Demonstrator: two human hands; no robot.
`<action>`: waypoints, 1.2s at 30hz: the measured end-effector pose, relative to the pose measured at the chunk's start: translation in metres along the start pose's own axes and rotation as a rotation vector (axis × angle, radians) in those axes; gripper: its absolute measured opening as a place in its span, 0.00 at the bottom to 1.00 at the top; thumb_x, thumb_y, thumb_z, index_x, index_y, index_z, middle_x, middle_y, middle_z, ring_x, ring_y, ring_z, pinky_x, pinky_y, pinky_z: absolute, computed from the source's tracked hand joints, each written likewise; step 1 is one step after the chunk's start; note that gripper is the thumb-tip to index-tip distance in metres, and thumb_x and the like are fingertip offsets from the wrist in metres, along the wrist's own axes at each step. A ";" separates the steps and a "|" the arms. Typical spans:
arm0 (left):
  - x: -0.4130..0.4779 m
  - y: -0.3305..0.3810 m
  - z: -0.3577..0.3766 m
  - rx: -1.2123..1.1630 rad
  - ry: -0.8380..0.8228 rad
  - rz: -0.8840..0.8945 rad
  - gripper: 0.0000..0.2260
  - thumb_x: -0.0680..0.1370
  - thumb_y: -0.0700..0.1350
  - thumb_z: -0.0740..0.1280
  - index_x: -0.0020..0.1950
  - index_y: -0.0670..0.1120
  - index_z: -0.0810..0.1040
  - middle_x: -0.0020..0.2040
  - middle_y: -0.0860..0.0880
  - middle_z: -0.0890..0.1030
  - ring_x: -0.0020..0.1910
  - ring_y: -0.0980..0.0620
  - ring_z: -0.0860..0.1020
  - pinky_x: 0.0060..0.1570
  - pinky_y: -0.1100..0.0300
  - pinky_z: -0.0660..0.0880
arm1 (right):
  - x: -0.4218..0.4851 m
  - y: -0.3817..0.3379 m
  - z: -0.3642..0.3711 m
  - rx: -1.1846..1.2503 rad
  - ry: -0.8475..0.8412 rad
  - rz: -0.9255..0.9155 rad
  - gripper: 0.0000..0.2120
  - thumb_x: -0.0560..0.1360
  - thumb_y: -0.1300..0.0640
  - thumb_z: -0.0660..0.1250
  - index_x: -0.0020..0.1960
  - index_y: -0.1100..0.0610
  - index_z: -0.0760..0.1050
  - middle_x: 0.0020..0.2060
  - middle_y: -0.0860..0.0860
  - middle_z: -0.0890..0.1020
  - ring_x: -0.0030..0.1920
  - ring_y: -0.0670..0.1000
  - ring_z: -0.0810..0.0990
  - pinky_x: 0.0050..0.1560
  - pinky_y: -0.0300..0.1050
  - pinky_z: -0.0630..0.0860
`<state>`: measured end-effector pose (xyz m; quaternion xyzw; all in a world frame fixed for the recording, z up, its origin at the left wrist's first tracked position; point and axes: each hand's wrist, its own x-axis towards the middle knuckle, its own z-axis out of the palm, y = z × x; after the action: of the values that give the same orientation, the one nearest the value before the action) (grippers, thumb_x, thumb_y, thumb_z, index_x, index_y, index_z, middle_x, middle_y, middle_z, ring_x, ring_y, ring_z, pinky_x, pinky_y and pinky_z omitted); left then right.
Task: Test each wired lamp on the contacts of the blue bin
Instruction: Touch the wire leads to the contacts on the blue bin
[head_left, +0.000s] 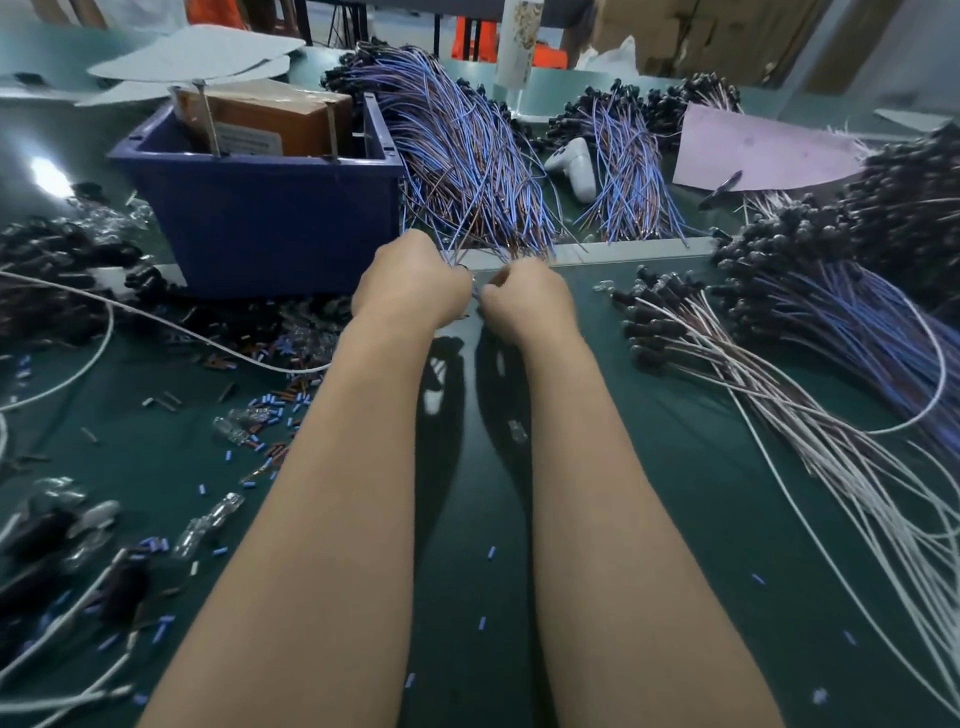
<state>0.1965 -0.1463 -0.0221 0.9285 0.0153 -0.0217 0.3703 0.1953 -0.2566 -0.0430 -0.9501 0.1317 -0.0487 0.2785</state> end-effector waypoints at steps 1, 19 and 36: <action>0.000 -0.002 -0.004 -0.005 0.009 -0.001 0.10 0.77 0.47 0.62 0.51 0.42 0.78 0.48 0.44 0.81 0.48 0.44 0.78 0.46 0.53 0.75 | -0.003 -0.003 -0.005 0.033 -0.044 -0.028 0.11 0.75 0.61 0.59 0.51 0.60 0.80 0.49 0.57 0.81 0.51 0.58 0.78 0.43 0.44 0.72; -0.033 -0.042 -0.040 -0.068 0.169 -0.077 0.11 0.78 0.50 0.63 0.49 0.43 0.78 0.48 0.44 0.79 0.47 0.42 0.76 0.44 0.55 0.70 | -0.053 -0.042 0.025 0.055 -0.134 -0.174 0.17 0.76 0.64 0.56 0.63 0.58 0.75 0.59 0.58 0.79 0.59 0.58 0.76 0.58 0.48 0.74; -0.042 -0.039 -0.032 -0.094 0.155 -0.037 0.11 0.79 0.48 0.63 0.44 0.41 0.76 0.45 0.42 0.79 0.48 0.39 0.78 0.44 0.56 0.70 | -0.008 -0.014 0.034 -0.102 0.120 0.035 0.26 0.76 0.64 0.53 0.72 0.50 0.64 0.74 0.48 0.62 0.69 0.56 0.60 0.66 0.53 0.58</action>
<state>0.1532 -0.0964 -0.0235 0.9085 0.0622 0.0440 0.4109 0.1962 -0.2257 -0.0638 -0.9561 0.1670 -0.0937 0.2220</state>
